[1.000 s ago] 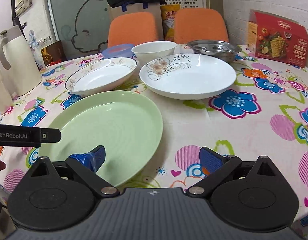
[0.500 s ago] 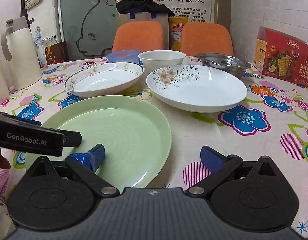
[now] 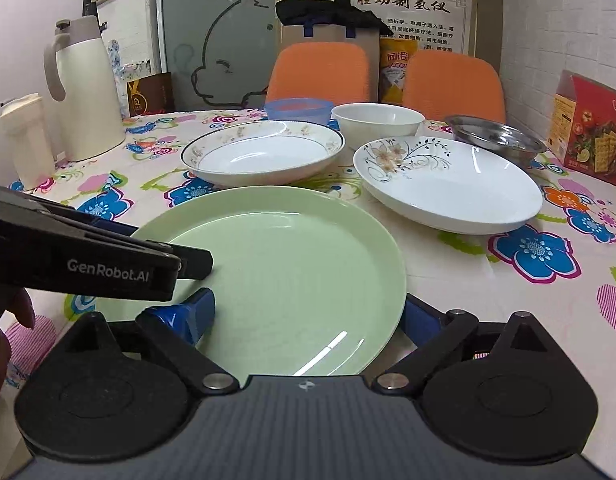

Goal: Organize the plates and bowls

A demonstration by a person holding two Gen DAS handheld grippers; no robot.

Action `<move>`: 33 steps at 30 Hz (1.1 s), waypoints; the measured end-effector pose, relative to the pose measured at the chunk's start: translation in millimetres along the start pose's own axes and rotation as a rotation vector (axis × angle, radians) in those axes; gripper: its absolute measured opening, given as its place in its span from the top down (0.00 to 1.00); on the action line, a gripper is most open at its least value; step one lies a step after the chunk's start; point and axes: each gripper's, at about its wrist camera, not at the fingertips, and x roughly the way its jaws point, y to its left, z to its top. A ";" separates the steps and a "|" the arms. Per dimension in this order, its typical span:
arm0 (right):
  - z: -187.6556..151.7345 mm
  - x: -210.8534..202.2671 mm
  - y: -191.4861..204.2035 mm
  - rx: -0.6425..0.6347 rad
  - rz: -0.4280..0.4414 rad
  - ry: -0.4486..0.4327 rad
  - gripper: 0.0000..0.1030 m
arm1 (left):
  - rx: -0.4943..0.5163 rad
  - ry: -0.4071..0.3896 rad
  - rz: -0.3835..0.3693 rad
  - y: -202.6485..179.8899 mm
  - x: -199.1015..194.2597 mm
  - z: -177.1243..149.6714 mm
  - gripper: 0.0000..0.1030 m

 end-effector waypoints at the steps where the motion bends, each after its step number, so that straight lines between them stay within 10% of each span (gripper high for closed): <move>1: -0.3 -0.3 0.6 0.007 -0.001 0.000 0.18 | -0.006 -0.002 0.006 0.3 -0.8 0.0 0.49; 30: 21.9 34.8 88.9 -0.050 0.170 0.009 0.15 | -0.159 0.025 0.195 97.2 -26.6 -10.5 0.53; 33: 22.1 34.0 80.5 -0.056 0.224 0.006 0.17 | -0.158 0.042 0.168 95.7 -22.5 -8.1 0.32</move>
